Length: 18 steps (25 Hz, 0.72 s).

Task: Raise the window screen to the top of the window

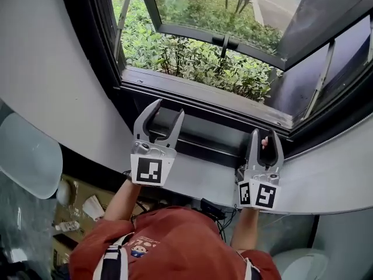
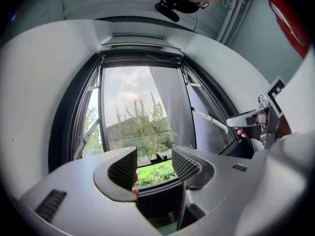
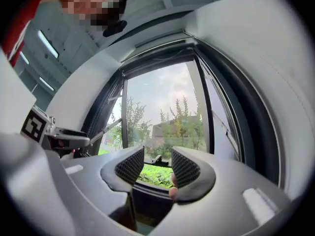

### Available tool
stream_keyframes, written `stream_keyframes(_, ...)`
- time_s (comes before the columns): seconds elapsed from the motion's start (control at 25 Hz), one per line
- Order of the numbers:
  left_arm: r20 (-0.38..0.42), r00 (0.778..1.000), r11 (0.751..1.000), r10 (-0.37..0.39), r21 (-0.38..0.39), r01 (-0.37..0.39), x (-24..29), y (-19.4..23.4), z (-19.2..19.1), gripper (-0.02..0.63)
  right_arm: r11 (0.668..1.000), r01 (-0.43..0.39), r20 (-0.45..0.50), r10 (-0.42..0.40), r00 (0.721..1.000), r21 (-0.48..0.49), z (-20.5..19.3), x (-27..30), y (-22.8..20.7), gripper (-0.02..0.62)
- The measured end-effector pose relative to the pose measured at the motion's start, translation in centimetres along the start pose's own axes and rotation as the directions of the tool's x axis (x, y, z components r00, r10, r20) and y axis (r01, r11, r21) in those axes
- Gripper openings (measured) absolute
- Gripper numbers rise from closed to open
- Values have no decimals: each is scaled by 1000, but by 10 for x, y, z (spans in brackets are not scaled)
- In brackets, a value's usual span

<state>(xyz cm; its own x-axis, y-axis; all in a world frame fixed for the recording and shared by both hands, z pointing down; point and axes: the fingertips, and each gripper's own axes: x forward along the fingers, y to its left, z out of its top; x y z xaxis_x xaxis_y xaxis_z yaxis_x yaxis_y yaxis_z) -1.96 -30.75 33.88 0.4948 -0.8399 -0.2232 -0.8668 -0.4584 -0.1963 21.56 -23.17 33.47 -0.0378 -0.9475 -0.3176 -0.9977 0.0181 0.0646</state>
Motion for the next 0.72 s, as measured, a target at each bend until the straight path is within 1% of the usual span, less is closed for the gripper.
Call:
stream_keyframes(0.04, -28, 1000, 1000, -2, -17, 2, -5, -1, -12, 224, 999, -2, -24, 3, 1000, 46, -13, -5, 2, 181)
stream_keyframes(0.08, -55, 998, 1000, -3, -26, 1, -10, -2, -23, 224, 997, -1, -49, 4, 999, 71, -25, -10, 4, 181)
stream_keyframes(0.12, -78, 997, 1000, -2, -28, -1, -15, -3, -33, 224, 998, -2, -77, 8, 997, 70, -36, -15, 6, 181)
stream_keyframes(0.2, -114, 994, 1000, 3, -28, -6, -23, -6, -50, 224, 999, -7, -120, 11, 993, 39, -51, -22, 11, 181)
stream_keyframes(0.32, -149, 989, 999, 4, -42, -10, -32, -11, -69, 224, 1000, -9, -151, 12, 988, 24, -65, -29, 17, 181)
stream_keyframes(0.44, -164, 986, 999, 0, -35, -6, -38, -17, -83, 224, 1000, -17, -167, 19, 986, 13, -73, -31, 20, 181)
stream_keyframes(0.56, -180, 984, 999, -9, -36, 3, -41, -19, -85, 224, 1000, -25, -171, 24, 985, -3, -75, -33, 24, 181)
stream_keyframes(0.72, -178, 984, 999, -13, -41, 6, -42, -19, -85, 224, 1000, -26, -170, 24, 985, -10, -77, -33, 27, 181)
